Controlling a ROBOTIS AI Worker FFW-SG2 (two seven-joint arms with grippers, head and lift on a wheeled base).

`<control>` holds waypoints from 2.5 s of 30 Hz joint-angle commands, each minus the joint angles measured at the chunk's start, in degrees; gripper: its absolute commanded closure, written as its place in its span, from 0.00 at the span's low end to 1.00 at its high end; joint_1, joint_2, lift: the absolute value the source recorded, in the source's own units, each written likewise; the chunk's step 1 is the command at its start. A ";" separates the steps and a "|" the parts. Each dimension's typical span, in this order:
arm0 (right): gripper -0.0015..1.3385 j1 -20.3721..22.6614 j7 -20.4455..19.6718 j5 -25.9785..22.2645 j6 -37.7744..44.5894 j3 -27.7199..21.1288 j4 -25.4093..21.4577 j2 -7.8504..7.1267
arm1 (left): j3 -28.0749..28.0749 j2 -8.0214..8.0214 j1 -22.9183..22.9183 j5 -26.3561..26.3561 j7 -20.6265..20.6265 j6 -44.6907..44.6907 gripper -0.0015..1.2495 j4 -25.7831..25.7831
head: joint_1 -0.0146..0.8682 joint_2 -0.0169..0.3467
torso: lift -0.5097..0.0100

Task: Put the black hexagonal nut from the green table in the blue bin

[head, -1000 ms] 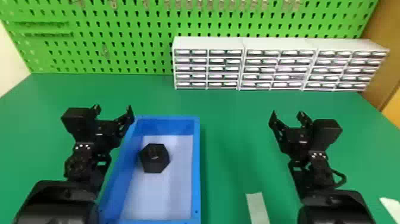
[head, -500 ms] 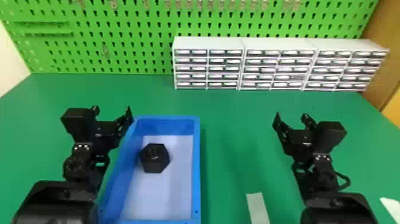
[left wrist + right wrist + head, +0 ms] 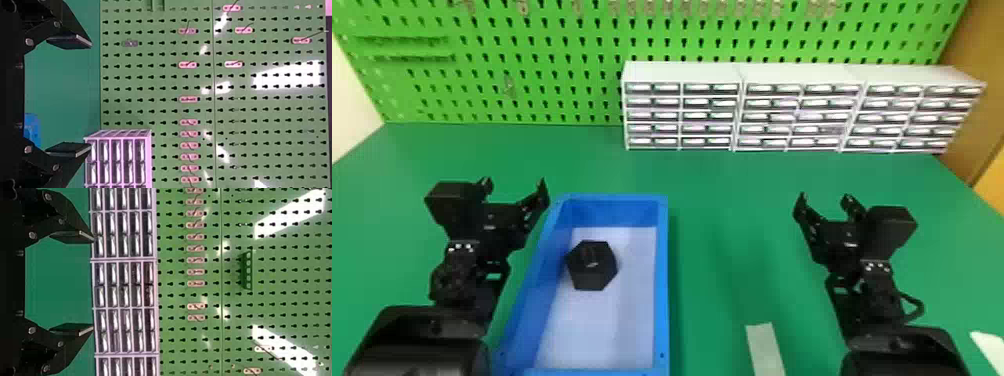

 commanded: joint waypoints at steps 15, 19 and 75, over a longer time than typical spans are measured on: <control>0.35 -0.50 0.00 1.16 0.31 -0.36 -0.43 0.05 | 0.12 0.00 -1.22 -0.66 -0.35 0.09 0.27 -0.10 | 0.79 0.19 | 0.79; 0.35 -0.68 0.00 1.25 0.31 -0.45 -0.43 0.05 | 0.39 0.00 -1.22 -0.74 -0.35 0.18 0.27 -0.10 | 0.79 0.19 | 0.79; 0.35 -2.09 0.00 4.41 3.56 -0.54 -1.84 0.05 | 2.49 -0.09 -0.43 -0.92 -1.32 -0.62 0.27 -0.27 | 0.79 0.19 | 0.79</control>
